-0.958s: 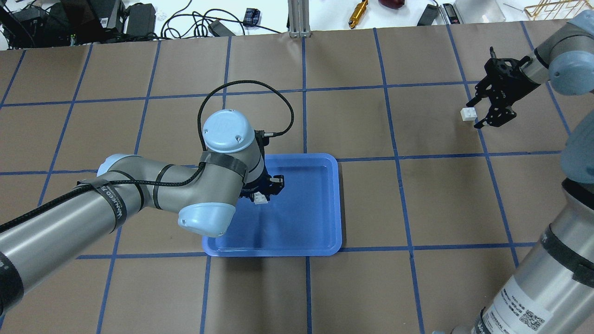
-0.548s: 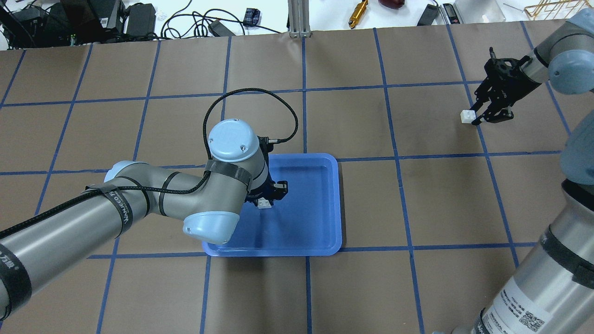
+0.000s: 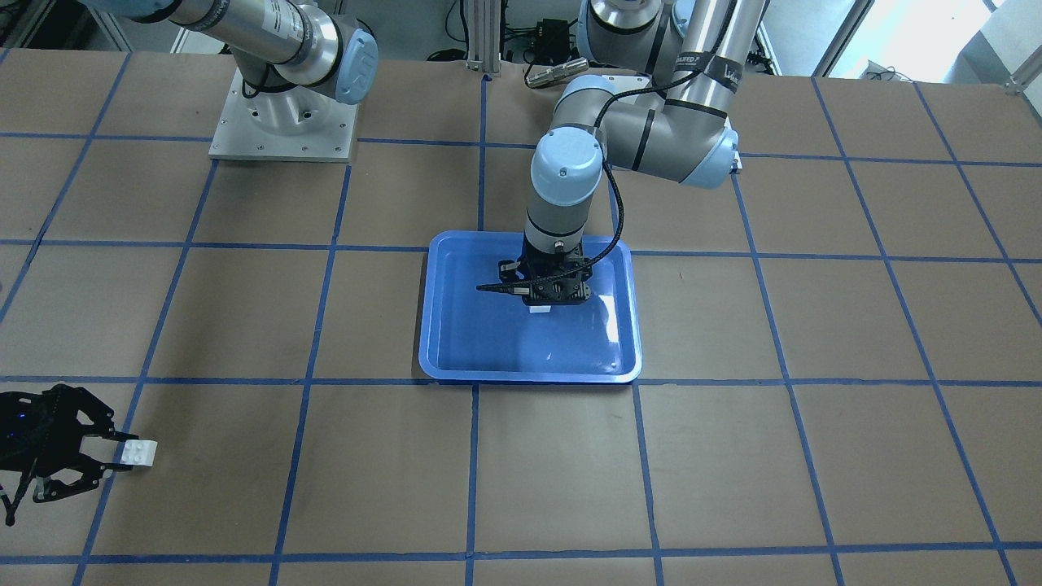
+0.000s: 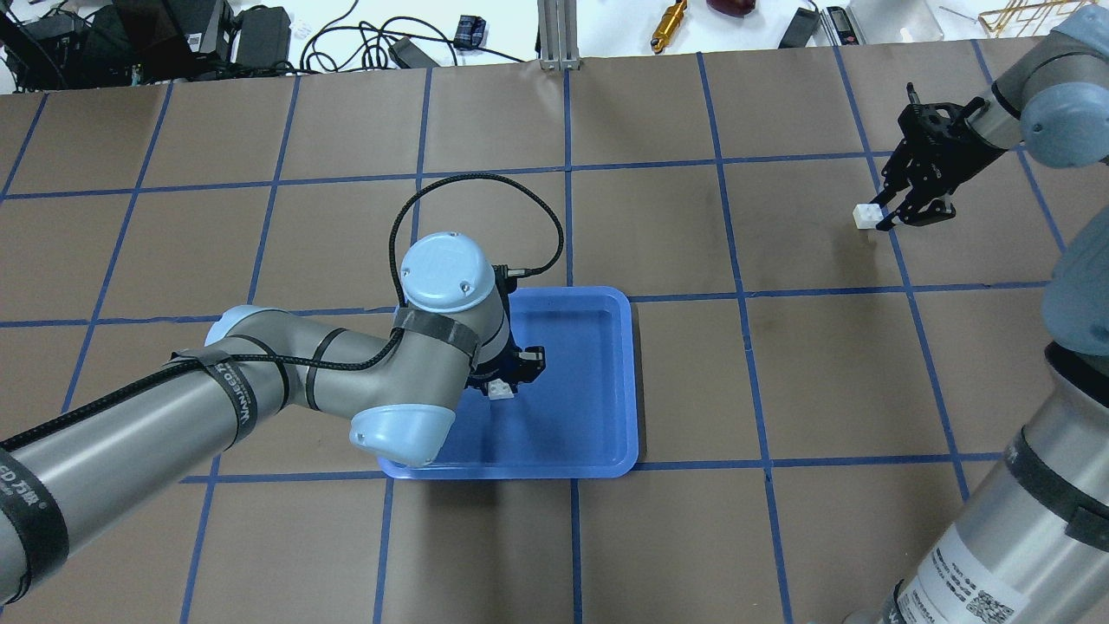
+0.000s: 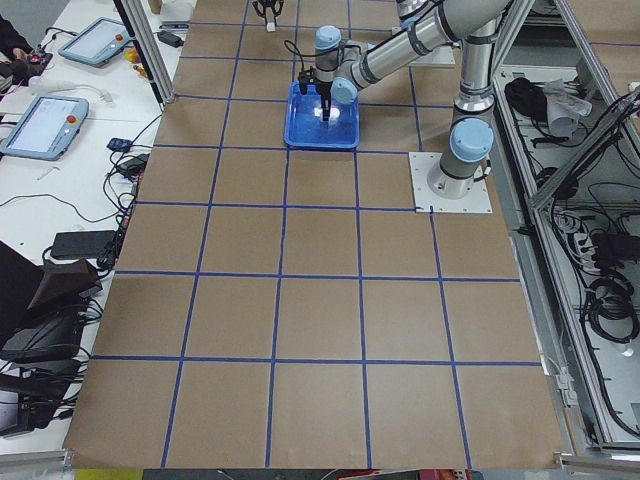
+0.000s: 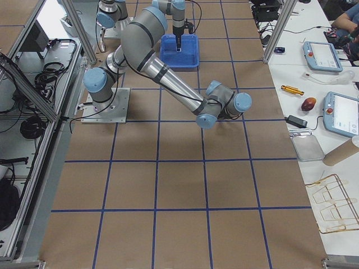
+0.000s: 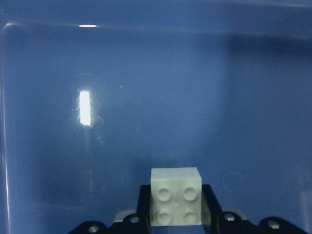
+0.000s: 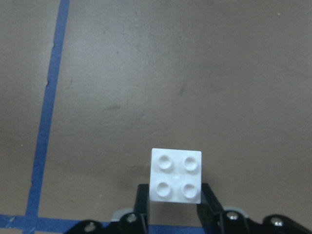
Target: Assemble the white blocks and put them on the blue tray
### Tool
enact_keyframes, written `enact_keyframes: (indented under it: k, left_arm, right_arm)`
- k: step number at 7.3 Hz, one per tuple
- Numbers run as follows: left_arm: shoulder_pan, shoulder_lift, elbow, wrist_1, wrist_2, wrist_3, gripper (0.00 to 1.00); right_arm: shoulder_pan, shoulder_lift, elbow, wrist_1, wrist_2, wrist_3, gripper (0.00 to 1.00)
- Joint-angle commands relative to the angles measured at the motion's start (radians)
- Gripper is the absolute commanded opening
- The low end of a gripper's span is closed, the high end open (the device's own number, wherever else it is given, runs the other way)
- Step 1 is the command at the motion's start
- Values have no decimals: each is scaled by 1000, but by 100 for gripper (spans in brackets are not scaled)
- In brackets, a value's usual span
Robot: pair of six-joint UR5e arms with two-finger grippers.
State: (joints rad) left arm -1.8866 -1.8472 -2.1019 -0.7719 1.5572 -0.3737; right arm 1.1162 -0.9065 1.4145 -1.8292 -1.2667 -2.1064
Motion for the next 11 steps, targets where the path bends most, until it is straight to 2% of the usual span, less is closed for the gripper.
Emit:
enact_keyframes:
  k: [1, 2, 3, 6, 8, 10, 11]
  left_arm:
    - [-6, -3, -4, -6, -11, -7, 25]
    - [-6, -6, -4, -6, -19, -5, 50]
    - [-5, -13, -3, -6, -22, -4, 86]
    - [-2, -9, 3, -3, -23, 10, 90]
    - [35, 15, 9, -4, -26, 33, 92]
    - [148, 52, 8, -12, -158, 61, 96]
    - [176, 66, 6, -24, -192, 78, 97]
  right_arm:
    - [17, -52, -2, 37, 3, 2, 0]
    - [30, -72, 1, 40, 10, 11, 0]
    - [63, -98, 7, 45, 15, 34, 0]
    - [180, -172, 18, 70, 55, 245, 0]
    - [246, -205, 71, 54, 58, 296, 0]
    - [272, -285, 173, 6, 79, 385, 0]
    - [304, -313, 237, -71, 78, 452, 0]
